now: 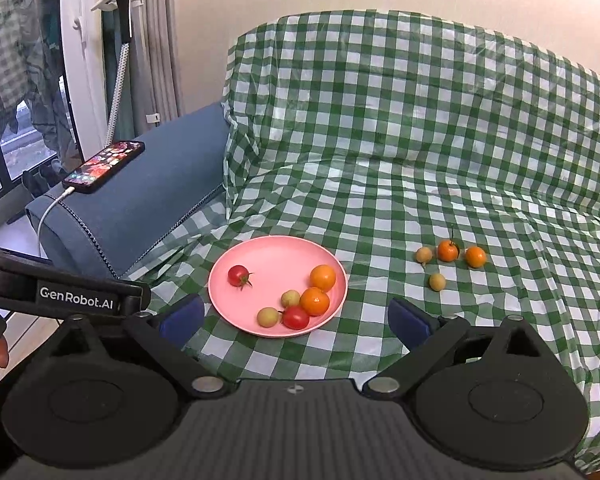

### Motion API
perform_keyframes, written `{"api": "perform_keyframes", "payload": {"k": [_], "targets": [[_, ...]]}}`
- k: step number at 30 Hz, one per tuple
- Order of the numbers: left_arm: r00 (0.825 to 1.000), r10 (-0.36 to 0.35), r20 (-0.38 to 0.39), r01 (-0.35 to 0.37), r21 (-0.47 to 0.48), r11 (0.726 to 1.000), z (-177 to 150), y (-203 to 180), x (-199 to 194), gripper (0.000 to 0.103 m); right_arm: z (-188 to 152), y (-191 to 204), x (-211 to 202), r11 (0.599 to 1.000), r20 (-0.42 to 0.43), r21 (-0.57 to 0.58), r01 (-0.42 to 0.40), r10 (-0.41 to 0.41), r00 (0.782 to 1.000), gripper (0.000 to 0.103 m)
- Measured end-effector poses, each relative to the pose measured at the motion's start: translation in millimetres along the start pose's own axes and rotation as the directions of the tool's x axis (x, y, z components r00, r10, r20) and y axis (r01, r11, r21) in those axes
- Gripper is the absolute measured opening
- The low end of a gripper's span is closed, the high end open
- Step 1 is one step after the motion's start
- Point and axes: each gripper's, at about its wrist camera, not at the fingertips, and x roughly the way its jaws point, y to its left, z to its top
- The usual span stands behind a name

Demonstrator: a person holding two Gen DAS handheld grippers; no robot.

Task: Organize fruits
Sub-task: 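Raise both open tools away from the pink plate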

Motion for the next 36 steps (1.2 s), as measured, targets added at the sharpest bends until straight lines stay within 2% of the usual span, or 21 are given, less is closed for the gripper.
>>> {"api": "perform_keyframes", "payload": {"k": [18,36], "targets": [[1.000,0.003,-0.007,-0.003,0.005,1.000,-2,2,-4,0.103,-1,3,-4,1.000,0.007,0.004,-0.003,0.003,1.000,0.098],[0.999,0.012,-0.041,-0.009,0.057,0.998,2,-8,16,0.103,-6,-6,13,0.999,-0.028,0.045,-0.004,0.006,1.000,0.098]]}}
